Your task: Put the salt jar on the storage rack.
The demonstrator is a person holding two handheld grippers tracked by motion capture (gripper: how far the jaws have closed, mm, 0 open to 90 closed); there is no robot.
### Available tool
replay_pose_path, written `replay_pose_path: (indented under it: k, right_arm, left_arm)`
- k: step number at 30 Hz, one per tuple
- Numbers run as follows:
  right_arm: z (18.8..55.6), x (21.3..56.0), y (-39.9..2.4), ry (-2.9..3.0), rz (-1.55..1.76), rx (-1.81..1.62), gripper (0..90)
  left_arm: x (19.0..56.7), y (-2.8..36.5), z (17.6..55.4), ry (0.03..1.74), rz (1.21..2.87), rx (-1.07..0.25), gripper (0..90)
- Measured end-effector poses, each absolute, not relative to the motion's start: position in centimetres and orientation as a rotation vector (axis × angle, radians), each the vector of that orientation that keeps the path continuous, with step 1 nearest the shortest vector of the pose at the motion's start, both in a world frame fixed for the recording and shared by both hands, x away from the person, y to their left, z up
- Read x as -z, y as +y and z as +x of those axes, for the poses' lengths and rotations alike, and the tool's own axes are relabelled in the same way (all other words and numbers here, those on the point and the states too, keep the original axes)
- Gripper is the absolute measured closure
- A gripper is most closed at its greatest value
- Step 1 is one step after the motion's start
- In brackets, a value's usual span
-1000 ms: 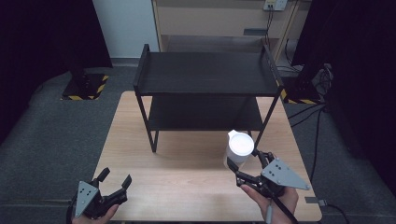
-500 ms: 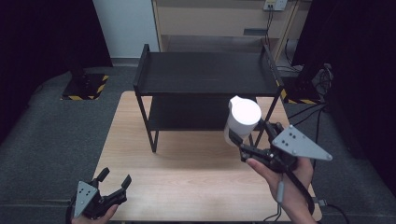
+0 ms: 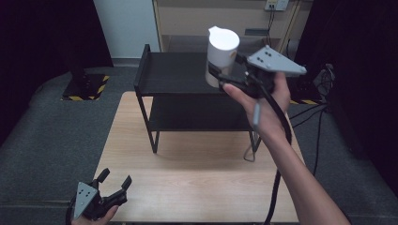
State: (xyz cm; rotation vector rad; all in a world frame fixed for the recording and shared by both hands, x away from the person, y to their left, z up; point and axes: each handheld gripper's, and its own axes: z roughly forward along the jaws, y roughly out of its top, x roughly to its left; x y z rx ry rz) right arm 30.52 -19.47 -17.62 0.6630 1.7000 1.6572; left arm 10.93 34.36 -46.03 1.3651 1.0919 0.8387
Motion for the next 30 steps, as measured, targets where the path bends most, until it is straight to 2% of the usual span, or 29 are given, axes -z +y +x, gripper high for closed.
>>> replay_pose_path:
  k: [3,11,30]
  right_arm:
    - [33.4,17.9,-17.6,1.708,0.704,-1.653,30.8]
    - [36.5,19.2,-15.8,1.751,0.776,-1.603,30.8]
    - [37.4,19.9,-15.8,1.757,0.851,-1.588,30.7]
  left_arm:
    - [46.0,34.5,10.8,1.093,1.363,-0.836,12.9]
    - [46.1,34.7,10.5,1.088,1.361,-0.83,12.9]
    - [46.1,34.5,10.7,1.085,1.37,-0.828,12.8]
